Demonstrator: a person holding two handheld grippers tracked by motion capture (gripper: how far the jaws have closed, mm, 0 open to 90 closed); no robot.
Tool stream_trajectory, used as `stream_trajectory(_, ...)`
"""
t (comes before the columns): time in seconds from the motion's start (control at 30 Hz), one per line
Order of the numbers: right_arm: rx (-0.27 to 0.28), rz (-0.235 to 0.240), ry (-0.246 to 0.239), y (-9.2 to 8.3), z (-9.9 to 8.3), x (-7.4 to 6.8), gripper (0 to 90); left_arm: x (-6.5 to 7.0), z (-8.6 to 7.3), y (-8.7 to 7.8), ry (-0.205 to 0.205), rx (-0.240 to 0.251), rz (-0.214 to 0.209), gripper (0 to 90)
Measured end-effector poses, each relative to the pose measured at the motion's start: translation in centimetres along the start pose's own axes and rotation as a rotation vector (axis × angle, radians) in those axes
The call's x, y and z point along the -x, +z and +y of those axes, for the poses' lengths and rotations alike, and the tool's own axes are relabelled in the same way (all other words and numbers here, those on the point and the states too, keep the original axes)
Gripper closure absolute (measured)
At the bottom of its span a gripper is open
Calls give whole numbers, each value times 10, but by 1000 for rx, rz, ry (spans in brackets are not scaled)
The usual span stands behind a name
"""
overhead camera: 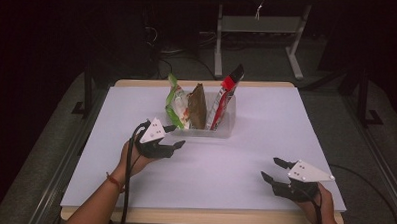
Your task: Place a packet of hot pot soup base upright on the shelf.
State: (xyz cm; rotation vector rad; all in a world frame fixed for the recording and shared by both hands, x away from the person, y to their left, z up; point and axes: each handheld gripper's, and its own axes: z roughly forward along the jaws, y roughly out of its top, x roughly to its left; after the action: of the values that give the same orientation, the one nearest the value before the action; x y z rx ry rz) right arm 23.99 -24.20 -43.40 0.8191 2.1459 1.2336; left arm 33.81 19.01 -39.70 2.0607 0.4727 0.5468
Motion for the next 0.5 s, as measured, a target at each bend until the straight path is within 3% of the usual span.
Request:
stream_trajectory(0.13,9,0,1,-1,0,0,359,1,-8,-6,-9,-16,23,357)
stream_trajectory(0.3,13,-6,5,-2,1,1,318,2,-19,-13,-14,-32,87,288)
stream_trajectory(0.5,5,-26,-2,0,1,1,291,0,-32,-21,-53,-43,89,250)
